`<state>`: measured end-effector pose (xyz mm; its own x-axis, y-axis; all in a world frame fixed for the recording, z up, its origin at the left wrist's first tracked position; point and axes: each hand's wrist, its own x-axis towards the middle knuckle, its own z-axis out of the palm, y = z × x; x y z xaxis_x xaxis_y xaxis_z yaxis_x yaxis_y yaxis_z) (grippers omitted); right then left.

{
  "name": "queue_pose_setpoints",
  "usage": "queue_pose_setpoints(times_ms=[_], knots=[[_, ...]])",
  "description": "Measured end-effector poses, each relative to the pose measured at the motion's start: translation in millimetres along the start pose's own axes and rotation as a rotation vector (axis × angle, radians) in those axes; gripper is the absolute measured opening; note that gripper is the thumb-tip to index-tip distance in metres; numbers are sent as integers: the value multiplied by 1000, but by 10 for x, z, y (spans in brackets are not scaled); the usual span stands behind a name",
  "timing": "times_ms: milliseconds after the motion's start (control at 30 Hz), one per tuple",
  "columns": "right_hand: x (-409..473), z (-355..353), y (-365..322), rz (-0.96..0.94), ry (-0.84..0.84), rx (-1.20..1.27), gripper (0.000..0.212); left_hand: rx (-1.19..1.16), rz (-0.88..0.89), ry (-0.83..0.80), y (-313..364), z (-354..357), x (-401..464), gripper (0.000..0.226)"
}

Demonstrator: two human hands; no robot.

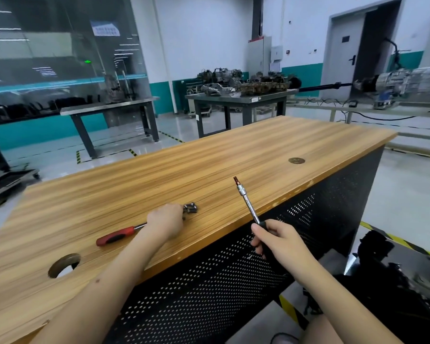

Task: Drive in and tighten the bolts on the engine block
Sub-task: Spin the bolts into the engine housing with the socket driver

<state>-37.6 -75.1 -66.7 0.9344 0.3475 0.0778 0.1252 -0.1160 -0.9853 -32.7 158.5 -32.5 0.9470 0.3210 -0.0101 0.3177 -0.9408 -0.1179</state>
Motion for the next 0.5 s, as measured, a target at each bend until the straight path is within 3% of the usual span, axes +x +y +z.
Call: queue_pose_setpoints(times_ms=[100,167,267,333,400,500], knots=[[-28,-26,-33,13,2,25,20,-109,-16,82,15,-1,-49,24],[-53,-58,-56,13,9,45,19,-428,1,124,45,-28,-73,24],[-99,-103,-93,18,27,98,16,-1439,-48,-92,211,-156,-121,15],[-128,-129,-119,7,30,131,9,-1963,-96,-261,362,-236,-156,8],[-151,-142,-145,6,13,149,15,-2186,-88,-332,505,-276,-167,9],[-175,-158,-154,27,6,120,17,-2307,-52,-352,704,-313,-214,10]])
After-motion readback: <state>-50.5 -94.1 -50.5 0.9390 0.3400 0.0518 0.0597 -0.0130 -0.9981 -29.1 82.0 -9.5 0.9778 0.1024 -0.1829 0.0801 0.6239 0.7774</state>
